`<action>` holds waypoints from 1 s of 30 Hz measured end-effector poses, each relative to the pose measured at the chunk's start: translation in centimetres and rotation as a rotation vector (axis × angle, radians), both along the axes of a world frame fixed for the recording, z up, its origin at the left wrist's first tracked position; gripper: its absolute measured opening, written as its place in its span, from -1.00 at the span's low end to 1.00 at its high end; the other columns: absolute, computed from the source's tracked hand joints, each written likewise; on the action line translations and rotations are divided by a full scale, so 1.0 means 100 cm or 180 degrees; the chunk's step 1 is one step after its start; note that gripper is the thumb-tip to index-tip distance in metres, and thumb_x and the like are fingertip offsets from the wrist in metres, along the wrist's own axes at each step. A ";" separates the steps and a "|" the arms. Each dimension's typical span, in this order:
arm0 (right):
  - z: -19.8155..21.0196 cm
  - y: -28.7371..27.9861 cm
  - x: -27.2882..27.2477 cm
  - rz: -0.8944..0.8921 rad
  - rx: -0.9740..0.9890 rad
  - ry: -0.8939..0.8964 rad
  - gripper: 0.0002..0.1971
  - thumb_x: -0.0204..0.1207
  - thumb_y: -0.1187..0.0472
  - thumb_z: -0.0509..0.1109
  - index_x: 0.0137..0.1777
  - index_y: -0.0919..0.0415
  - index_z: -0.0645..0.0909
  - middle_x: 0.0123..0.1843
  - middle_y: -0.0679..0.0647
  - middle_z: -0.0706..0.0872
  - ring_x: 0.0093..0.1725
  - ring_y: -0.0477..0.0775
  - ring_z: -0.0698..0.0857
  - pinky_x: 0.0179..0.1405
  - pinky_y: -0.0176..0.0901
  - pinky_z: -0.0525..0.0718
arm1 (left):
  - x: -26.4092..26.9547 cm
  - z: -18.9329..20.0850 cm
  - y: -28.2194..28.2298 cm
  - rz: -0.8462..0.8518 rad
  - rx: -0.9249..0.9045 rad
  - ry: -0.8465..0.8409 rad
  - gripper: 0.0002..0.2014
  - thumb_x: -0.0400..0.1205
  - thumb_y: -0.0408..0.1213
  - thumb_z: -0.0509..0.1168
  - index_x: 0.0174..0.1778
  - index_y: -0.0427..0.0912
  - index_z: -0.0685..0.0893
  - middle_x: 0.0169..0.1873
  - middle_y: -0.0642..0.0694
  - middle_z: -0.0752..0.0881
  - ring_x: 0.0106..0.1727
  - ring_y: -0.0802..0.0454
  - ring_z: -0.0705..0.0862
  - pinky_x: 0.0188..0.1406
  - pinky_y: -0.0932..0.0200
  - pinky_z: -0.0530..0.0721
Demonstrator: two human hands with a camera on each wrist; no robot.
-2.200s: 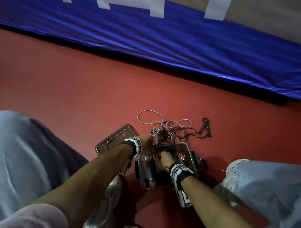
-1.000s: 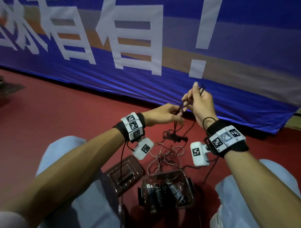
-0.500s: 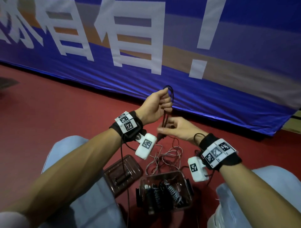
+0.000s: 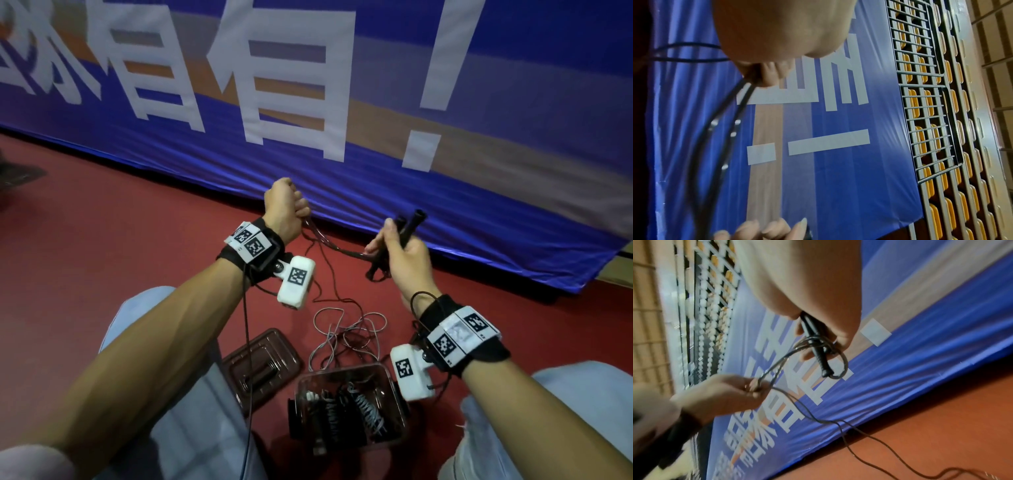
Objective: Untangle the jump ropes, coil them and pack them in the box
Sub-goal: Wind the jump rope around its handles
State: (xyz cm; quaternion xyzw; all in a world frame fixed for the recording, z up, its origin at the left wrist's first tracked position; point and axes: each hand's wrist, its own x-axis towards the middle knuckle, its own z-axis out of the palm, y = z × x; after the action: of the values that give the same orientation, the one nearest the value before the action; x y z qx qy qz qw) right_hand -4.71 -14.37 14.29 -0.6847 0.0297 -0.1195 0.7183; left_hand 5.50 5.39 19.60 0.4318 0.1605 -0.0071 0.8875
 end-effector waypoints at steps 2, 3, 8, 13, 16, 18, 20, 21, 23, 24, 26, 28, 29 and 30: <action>-0.004 -0.010 0.005 -0.0310 0.0594 0.0080 -0.64 0.82 0.00 0.22 -0.15 0.19 0.60 -0.26 0.18 0.82 -0.26 0.15 0.83 -0.09 -0.07 0.79 | -0.001 -0.010 0.000 -0.0168 0.0389 0.0308 -0.67 0.65 -0.42 -0.06 -0.41 -0.01 0.15 -0.71 0.07 0.12 -0.74 0.14 0.09 -0.73 0.39 0.10; -0.005 -0.016 0.008 -0.0383 0.0842 0.0105 -0.67 0.83 0.01 0.21 -0.10 0.20 0.58 -0.25 0.17 0.83 -0.25 0.15 0.84 -0.05 -0.04 0.77 | -0.003 -0.013 0.000 -0.0353 0.0535 0.0475 -0.69 0.63 -0.44 -0.08 -0.40 -0.02 0.18 -0.70 0.05 0.16 -0.73 0.12 0.14 -0.71 0.40 0.20; -0.003 -0.030 0.015 -0.0493 0.0931 0.0109 -0.74 0.83 0.05 0.23 0.00 0.21 0.57 -0.39 0.00 0.66 -0.38 0.02 0.73 0.09 0.08 0.77 | -0.029 -0.019 -0.009 -0.2249 0.2119 0.0988 -0.65 0.77 -0.20 0.05 -0.20 -0.27 0.61 -0.42 -0.13 0.64 -0.43 -0.02 0.66 -0.31 0.12 0.72; 0.008 -0.022 0.009 0.0030 0.0576 -0.0218 -0.74 0.84 0.09 0.21 -0.09 0.17 0.52 -0.38 0.00 0.45 -0.38 0.01 0.51 0.04 0.02 0.71 | -0.050 -0.037 -0.018 -0.2830 0.5374 0.0025 -0.53 0.73 -0.01 0.16 -0.09 -0.38 0.76 -0.30 -0.17 0.84 -0.29 -0.12 0.80 -0.31 0.14 0.71; 0.008 -0.014 0.007 0.0344 0.0024 -0.0462 -0.69 0.84 0.06 0.22 -0.17 0.12 0.52 -0.36 0.00 0.52 -0.30 0.03 0.58 0.12 0.18 0.70 | -0.052 -0.052 -0.024 -0.1697 0.5741 -0.1616 -0.61 0.73 0.07 0.20 0.03 -0.24 0.64 -0.04 -0.16 0.77 -0.03 -0.12 0.73 -0.06 0.04 0.66; 0.007 -0.008 0.006 0.0418 -0.0291 -0.0633 -0.63 0.83 0.00 0.22 -0.23 0.08 0.53 -0.36 0.05 0.56 -0.27 0.12 0.59 0.03 0.26 0.63 | -0.056 -0.048 -0.034 -0.2075 0.4904 -0.2295 -0.67 0.80 0.00 0.15 0.18 -0.18 0.64 0.07 -0.04 0.74 0.06 0.03 0.69 0.11 0.08 0.63; 0.007 -0.005 0.006 0.0254 -0.0319 -0.0693 -0.58 0.82 -0.03 0.21 -0.28 0.09 0.52 -0.37 0.06 0.56 -0.27 0.16 0.58 -0.03 0.22 0.60 | -0.063 -0.043 -0.040 -0.2454 0.4592 -0.2389 -0.66 0.85 -0.06 0.06 0.18 -0.17 0.68 0.04 0.00 0.76 0.03 0.10 0.68 0.09 0.15 0.58; 0.007 -0.004 0.007 0.0103 -0.0187 -0.0678 -0.59 0.82 -0.03 0.22 -0.29 0.08 0.52 -0.38 0.02 0.56 -0.29 0.14 0.58 -0.02 0.19 0.62 | -0.065 -0.043 -0.041 -0.2429 0.4666 -0.2450 -0.62 0.85 -0.04 0.04 0.08 -0.17 0.71 -0.05 -0.01 0.79 -0.04 0.08 0.71 0.05 0.13 0.60; 0.006 -0.007 0.011 -0.0309 0.0065 -0.0636 -0.61 0.81 -0.05 0.23 -0.31 -0.06 0.57 -0.43 -0.08 0.54 -0.33 0.06 0.57 -0.04 0.18 0.63 | -0.072 -0.047 -0.041 -0.2244 0.4987 -0.2797 -0.52 0.84 0.02 0.05 -0.21 -0.14 0.70 -0.33 0.02 0.77 -0.30 0.08 0.71 -0.14 0.10 0.63; 0.007 -0.010 0.013 -0.0499 0.0203 -0.0616 -0.62 0.80 -0.05 0.24 -0.30 -0.09 0.57 -0.44 -0.10 0.52 -0.36 0.03 0.55 -0.07 0.17 0.61 | -0.076 -0.049 -0.042 -0.2310 0.5101 -0.2983 -0.49 0.83 0.06 0.06 -0.30 -0.13 0.66 -0.43 0.05 0.71 -0.41 0.10 0.66 -0.25 0.11 0.63; 0.008 -0.015 0.019 -0.0743 0.0762 -0.0530 -0.67 0.82 0.00 0.23 -0.23 -0.02 0.50 -0.45 -0.07 0.48 -0.42 -0.02 0.52 -0.12 0.06 0.62 | -0.089 -0.056 -0.048 -0.2761 0.5052 -0.3261 -0.49 0.82 0.07 0.08 -0.36 -0.13 0.58 -0.52 0.05 0.62 -0.52 0.11 0.58 -0.39 0.12 0.59; 0.013 -0.019 0.022 -0.0670 0.1711 -0.0329 -0.68 0.84 0.04 0.20 -0.18 0.09 0.43 -0.44 -0.04 0.44 -0.45 -0.04 0.48 -0.16 -0.06 0.63 | -0.097 -0.066 -0.056 -0.3080 0.4941 -0.3248 -0.52 0.82 0.02 0.13 -0.37 -0.16 0.55 -0.54 0.03 0.60 -0.54 0.09 0.53 -0.43 0.12 0.55; 0.016 -0.022 0.023 -0.0490 0.2232 -0.0184 -0.66 0.84 0.03 0.19 -0.19 0.10 0.41 -0.44 -0.04 0.42 -0.46 -0.05 0.47 -0.16 -0.11 0.61 | -0.097 -0.072 -0.057 -0.3081 0.4960 -0.3132 -0.52 0.81 0.01 0.15 -0.38 -0.16 0.56 -0.54 0.02 0.61 -0.54 0.09 0.54 -0.42 0.12 0.57; 0.018 -0.023 0.022 -0.0288 0.2686 -0.0028 -0.64 0.84 0.00 0.17 -0.21 0.10 0.40 -0.45 -0.04 0.41 -0.49 -0.06 0.46 -0.19 -0.16 0.60 | -0.095 -0.078 -0.058 -0.3045 0.5039 -0.2939 -0.52 0.80 0.03 0.17 -0.39 -0.14 0.58 -0.54 0.02 0.65 -0.53 0.08 0.59 -0.41 0.11 0.62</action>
State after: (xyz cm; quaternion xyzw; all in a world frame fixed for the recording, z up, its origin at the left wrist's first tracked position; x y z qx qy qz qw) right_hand -2.49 -16.70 16.06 -0.3281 0.1031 -0.1312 0.9298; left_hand -3.96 -0.37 11.83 0.8714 -0.4255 -0.0852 0.2289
